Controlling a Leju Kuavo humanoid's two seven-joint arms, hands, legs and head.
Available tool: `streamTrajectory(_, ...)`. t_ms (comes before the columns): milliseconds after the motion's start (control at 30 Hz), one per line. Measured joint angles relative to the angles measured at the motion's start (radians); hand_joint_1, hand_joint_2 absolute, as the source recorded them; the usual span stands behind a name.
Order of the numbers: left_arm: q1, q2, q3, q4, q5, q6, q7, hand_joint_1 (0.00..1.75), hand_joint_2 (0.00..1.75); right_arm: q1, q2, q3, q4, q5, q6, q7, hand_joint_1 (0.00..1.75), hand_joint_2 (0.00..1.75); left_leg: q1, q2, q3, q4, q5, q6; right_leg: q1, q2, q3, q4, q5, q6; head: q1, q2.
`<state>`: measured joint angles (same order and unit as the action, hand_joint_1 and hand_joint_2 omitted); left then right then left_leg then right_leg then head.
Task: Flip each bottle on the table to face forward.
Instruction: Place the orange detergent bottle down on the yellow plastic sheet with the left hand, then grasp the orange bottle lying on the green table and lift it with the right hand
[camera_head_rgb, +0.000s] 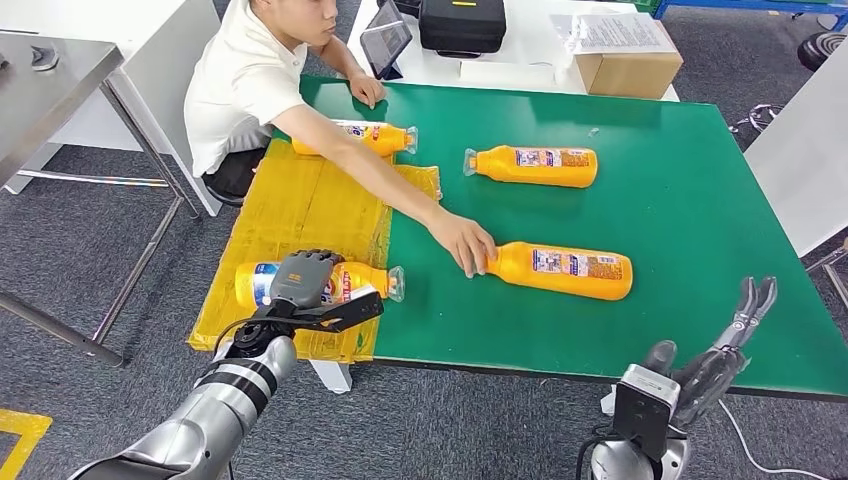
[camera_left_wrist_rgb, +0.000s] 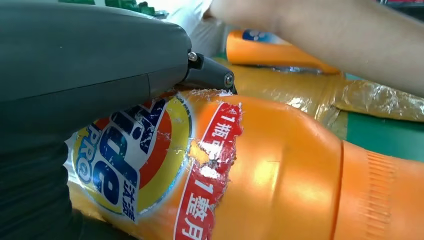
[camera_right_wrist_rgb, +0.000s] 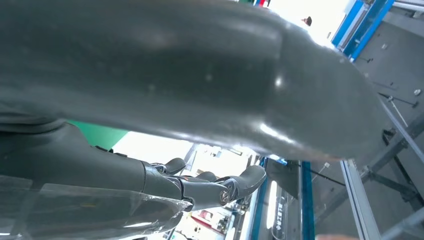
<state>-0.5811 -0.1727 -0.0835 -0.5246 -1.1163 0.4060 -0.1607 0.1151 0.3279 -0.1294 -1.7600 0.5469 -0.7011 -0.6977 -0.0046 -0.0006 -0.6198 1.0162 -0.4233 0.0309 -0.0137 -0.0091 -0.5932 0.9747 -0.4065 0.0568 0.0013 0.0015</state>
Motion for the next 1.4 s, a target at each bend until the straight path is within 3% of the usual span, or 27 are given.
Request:
streamTrajectory(100,-0.026,0.004,0.003,0.015,0.061,-0.097,-0.005,0.06,1.75,0.0,-0.007,0.021,0.015,-0.029,0.0,0.0,0.0,0.0,0.0,-0.001,0.0,0.0,0.0,0.0,0.0,0.0,0.001,0.0,0.0,0.0,0.0,0.0)
streamTrajectory(133,-0.037,0.007,0.006,0.019,0.09,-0.135,-0.007,0.0,1.75,0.001,-0.01,0.031,0.022,-0.037,0.0,0.0,0.0,0.0,0.0,-0.002,0.001,0.0,0.0,0.0,0.0,0.0,0.001,0.0,0.0,0.0,0.0,0.0)
streamTrajectory(367,-0.078,0.012,0.061,0.037,0.336,-0.383,-0.093,0.0,1.75,0.0,-0.031,0.086,0.071,-0.078,0.0,0.0,0.0,0.0,0.0,-0.002,0.002,0.0,0.001,0.0,0.0,-0.001,0.002,0.001,0.0,0.0,0.0,0.0)
streamTrajectory(533,-0.106,0.013,0.08,0.041,0.443,-0.595,-0.103,0.0,1.75,-0.002,-0.048,0.106,0.106,-0.079,0.0,0.0,0.0,0.0,0.0,-0.003,0.002,0.0,0.001,0.0,0.0,-0.002,0.003,0.001,0.0,0.0,0.0,0.0)
streamTrajectory(800,-0.111,0.012,0.04,0.041,0.488,-0.637,-0.101,0.0,1.75,-0.013,-0.064,0.108,0.139,-0.056,0.0,0.0,0.0,0.0,0.0,-0.003,0.003,0.0,0.001,0.0,0.0,-0.002,0.003,0.001,0.0,0.0,0.0,0.0)
streamTrajectory(933,-0.081,0.012,-0.012,0.006,0.549,-0.556,-0.147,0.0,1.75,-0.015,-0.073,0.109,0.159,0.016,0.0,0.0,0.0,0.0,0.0,-0.002,0.002,0.0,0.001,0.0,0.0,-0.002,0.003,0.001,0.0,0.0,0.0,0.0)
streamTrajectory(1033,0.0,0.008,-0.084,-0.126,0.587,-0.342,-0.217,0.0,1.75,-0.014,-0.084,0.107,0.176,0.14,0.0,0.0,0.0,0.0,0.0,-0.002,0.001,0.0,0.001,0.0,0.0,-0.002,0.001,0.001,0.0,0.0,0.0,0.0)
streamTrajectory(1167,0.135,0.006,-0.217,-0.407,0.502,-0.008,-0.255,0.0,1.75,-0.008,-0.106,0.102,0.19,0.222,0.0,0.0,0.0,0.0,0.0,-0.003,0.0,0.0,0.0,0.0,0.0,-0.002,0.001,0.001,-0.001,0.0,0.0,0.0)
streamTrajectory(1233,0.18,0.006,-0.28,-0.505,0.479,0.048,-0.247,0.0,1.75,-0.008,-0.113,0.1,0.198,0.238,0.0,0.0,0.0,0.0,-0.001,-0.004,-0.001,0.0,-0.001,-0.001,0.0,-0.002,0.0,0.0,-0.001,0.0,0.0,0.0)
streamTrajectory(1400,0.237,0.007,-0.382,-0.637,0.539,0.081,-0.241,0.0,1.75,-0.017,-0.134,0.097,0.244,0.27,0.0,0.0,0.0,0.0,-0.001,-0.003,-0.001,0.0,-0.001,-0.001,0.0,-0.002,0.0,0.0,-0.001,0.0,0.0,0.0)
